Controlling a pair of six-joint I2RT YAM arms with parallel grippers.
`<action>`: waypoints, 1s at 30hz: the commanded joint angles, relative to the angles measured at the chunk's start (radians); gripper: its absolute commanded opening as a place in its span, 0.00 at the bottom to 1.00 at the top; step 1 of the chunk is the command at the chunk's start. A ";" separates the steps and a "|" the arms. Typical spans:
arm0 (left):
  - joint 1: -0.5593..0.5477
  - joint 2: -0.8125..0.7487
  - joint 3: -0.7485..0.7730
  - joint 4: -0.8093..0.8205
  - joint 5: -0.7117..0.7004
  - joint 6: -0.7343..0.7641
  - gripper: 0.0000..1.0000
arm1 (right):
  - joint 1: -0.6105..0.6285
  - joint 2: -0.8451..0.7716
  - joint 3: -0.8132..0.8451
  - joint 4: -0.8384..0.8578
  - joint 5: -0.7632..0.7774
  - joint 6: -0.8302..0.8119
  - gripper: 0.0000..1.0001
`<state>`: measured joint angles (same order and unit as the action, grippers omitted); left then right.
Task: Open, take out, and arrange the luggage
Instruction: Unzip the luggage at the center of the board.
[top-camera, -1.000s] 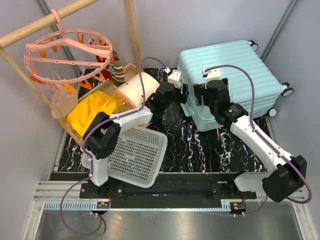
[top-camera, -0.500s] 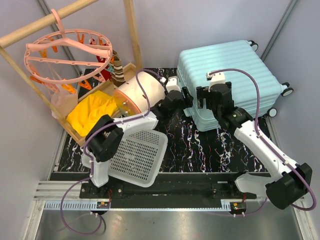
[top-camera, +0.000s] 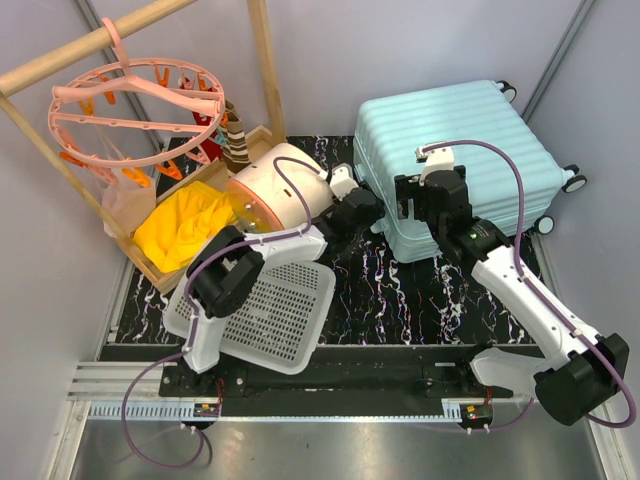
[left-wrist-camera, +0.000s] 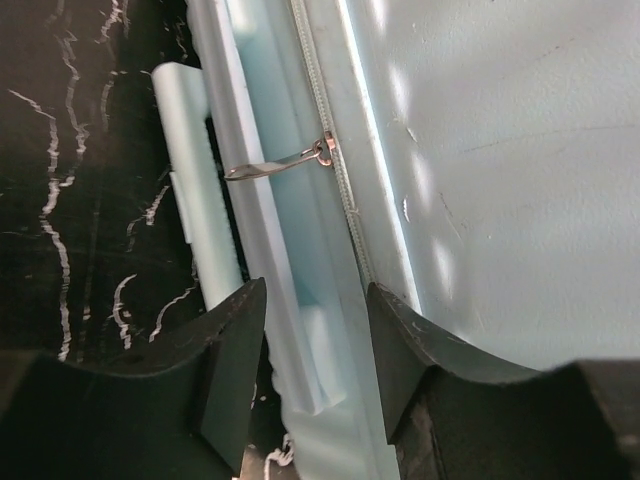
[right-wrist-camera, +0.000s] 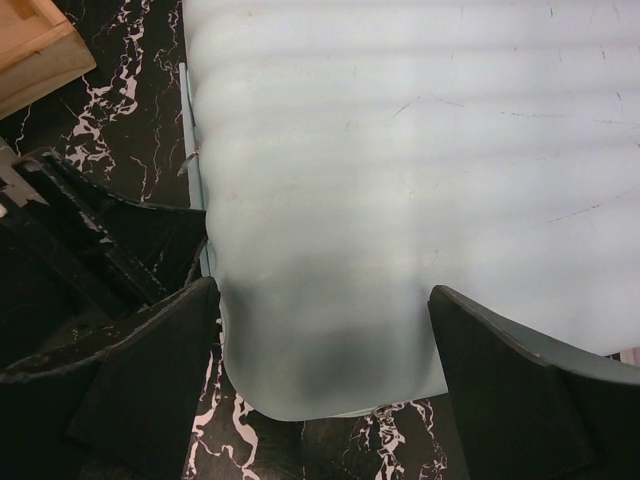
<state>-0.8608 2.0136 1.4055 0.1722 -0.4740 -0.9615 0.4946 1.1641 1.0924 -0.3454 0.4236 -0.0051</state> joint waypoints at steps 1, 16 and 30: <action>0.055 0.051 0.055 0.015 0.009 -0.051 0.50 | -0.001 -0.018 -0.022 -0.092 -0.029 0.039 0.95; 0.083 0.084 0.023 -0.002 -0.006 -0.121 0.46 | -0.001 0.000 -0.017 -0.087 -0.062 0.051 0.96; 0.046 0.007 -0.019 0.024 -0.195 0.044 0.44 | -0.001 -0.003 -0.023 -0.083 -0.088 0.063 0.96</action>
<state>-0.8459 2.0415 1.3647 0.2699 -0.4664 -0.9382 0.4915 1.1610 1.0920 -0.3466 0.3981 0.0078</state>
